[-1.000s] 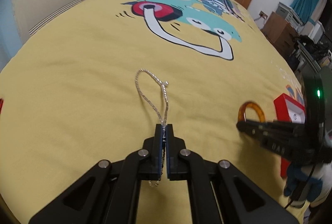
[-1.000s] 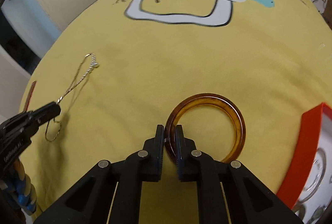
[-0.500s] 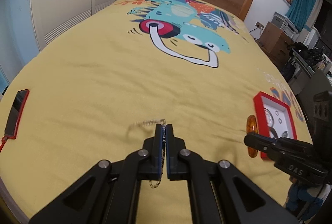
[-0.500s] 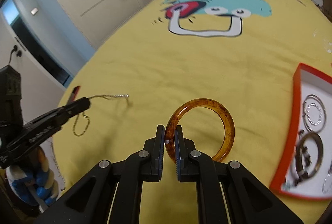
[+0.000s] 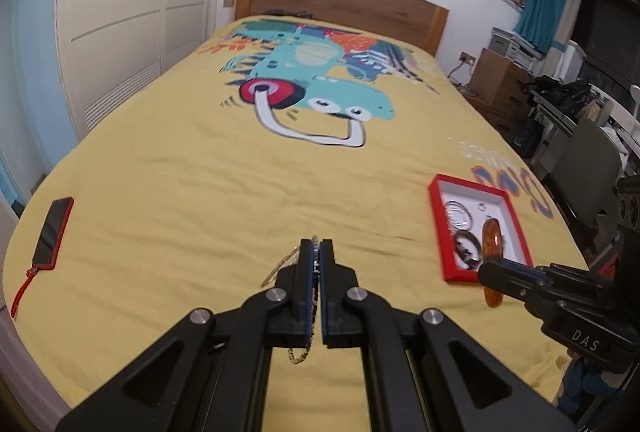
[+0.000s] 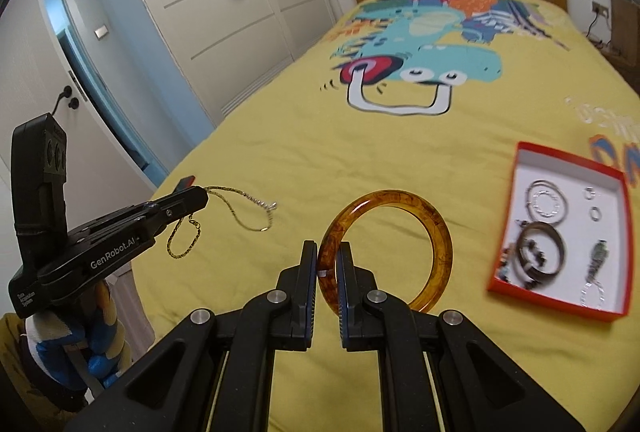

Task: Organize jewelry
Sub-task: 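Carry the necklace and amber bangle into the red box and open both tools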

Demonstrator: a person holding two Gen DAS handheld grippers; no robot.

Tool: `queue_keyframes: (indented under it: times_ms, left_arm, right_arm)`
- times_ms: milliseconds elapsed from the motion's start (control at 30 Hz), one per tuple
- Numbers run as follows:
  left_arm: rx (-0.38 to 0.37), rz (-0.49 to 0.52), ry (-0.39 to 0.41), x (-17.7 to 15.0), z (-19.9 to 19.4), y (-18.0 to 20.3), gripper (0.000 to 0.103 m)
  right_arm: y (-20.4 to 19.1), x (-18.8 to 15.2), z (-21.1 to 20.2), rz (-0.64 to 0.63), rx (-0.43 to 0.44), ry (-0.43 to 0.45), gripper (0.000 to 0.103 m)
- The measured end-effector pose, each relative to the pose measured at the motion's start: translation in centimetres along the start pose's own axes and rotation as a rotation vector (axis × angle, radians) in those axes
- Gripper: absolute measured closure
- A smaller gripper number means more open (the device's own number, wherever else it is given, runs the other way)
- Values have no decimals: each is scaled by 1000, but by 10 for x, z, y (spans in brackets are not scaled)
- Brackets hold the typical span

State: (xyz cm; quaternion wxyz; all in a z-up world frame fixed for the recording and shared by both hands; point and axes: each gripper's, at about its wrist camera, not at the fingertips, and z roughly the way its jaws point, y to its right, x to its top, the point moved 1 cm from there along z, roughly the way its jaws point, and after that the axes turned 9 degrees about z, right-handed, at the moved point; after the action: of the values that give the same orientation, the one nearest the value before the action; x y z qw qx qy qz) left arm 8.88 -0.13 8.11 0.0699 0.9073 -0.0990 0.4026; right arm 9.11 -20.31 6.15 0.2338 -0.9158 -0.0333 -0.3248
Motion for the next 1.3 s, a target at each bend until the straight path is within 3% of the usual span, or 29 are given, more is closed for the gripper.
queue_keyframes:
  times_ms: [267, 667, 1300]
  left_arm:
    - [-46, 98, 31, -8, -30, 65, 101]
    - [-85, 208, 50, -6, -45, 143, 101]
    - [-111, 290, 27, 33, 4, 206, 101]
  right_arm:
    - [26, -28, -59, 35, -38, 79, 94]
    - [64, -50, -104, 48, -139, 145, 94]
    - [141, -31, -109, 137, -191, 167, 94]
